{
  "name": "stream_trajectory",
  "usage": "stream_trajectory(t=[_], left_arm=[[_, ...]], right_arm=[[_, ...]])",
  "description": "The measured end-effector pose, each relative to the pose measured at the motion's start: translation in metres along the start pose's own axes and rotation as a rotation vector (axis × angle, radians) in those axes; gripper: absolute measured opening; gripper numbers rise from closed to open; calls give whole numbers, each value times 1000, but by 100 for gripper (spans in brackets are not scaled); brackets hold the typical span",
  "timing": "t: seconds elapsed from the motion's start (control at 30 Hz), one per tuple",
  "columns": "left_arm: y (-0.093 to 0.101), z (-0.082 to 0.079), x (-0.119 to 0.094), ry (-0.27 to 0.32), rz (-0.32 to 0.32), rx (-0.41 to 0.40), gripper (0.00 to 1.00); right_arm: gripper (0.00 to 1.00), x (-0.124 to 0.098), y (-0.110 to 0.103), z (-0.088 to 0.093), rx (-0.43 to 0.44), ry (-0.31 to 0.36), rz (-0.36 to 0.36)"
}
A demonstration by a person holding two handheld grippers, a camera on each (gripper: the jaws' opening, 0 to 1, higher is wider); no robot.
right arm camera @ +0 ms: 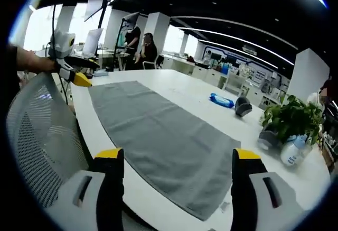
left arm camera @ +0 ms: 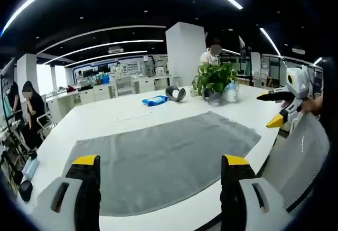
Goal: Fold the towel on the table until its edges align and the towel forms a compact rectangular stack.
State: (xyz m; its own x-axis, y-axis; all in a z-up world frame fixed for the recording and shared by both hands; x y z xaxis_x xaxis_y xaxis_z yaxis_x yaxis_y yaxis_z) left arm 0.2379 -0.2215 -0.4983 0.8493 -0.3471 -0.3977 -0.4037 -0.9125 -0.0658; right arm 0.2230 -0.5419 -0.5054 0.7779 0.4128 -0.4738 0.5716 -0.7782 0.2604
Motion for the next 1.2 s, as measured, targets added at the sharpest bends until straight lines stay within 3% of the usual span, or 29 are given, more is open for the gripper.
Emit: stream_trajectory(t=[0.07,0.17,0.23,0.27,0.33,0.37,0.47,0.6,0.8,1.0,1.2], left_arm=[[-3,4,0,-26,-21,-10,98],[-4,3,0,-12,-33,-34,97],[-1,0,0,3,-26,-48,96],[-2,2,2,-12,-35,-32,96],[-7,13,3,-93,-64,10,96],[-6,16,3,-105,-62,9,96],[-1,10,4,-71,-26,18,94],[2,5,4,-42,-14,35,96],[1,11,5,-65,-10,20,95],[3,14,5,-81,7,25,94],[2,14,4,-69,9,8,92]], right_arm=[[82,2,-1,3,-28,-27,0],[81,4,5,8,-56,-62,16],[80,2,9,13,-16,-67,25],[79,2,8,14,27,-69,16],[79,3,10,12,22,-61,10],[79,2,9,12,14,-58,12],[77,2,9,11,9,-58,14],[74,1,11,8,88,-18,0],[74,1,10,11,98,-31,2],[68,3,-6,6,36,-19,-82],[61,5,-17,9,-11,-55,-138]])
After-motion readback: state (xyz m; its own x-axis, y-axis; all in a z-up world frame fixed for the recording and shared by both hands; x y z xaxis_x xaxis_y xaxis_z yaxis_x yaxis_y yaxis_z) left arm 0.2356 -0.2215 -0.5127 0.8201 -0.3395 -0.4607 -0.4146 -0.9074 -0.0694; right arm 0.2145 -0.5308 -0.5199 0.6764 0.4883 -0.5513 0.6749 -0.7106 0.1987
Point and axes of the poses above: the point that each gripper's makers call its tool centre point, and the gripper's own axes: x roughly forward along the fingers, y roughly to its right, z roughly out of its underside, the point moved 3 cm from there along -x, roughly backward along the fingers, and after that the axes turned 4 degrees about -y, right-handed, at the moved point
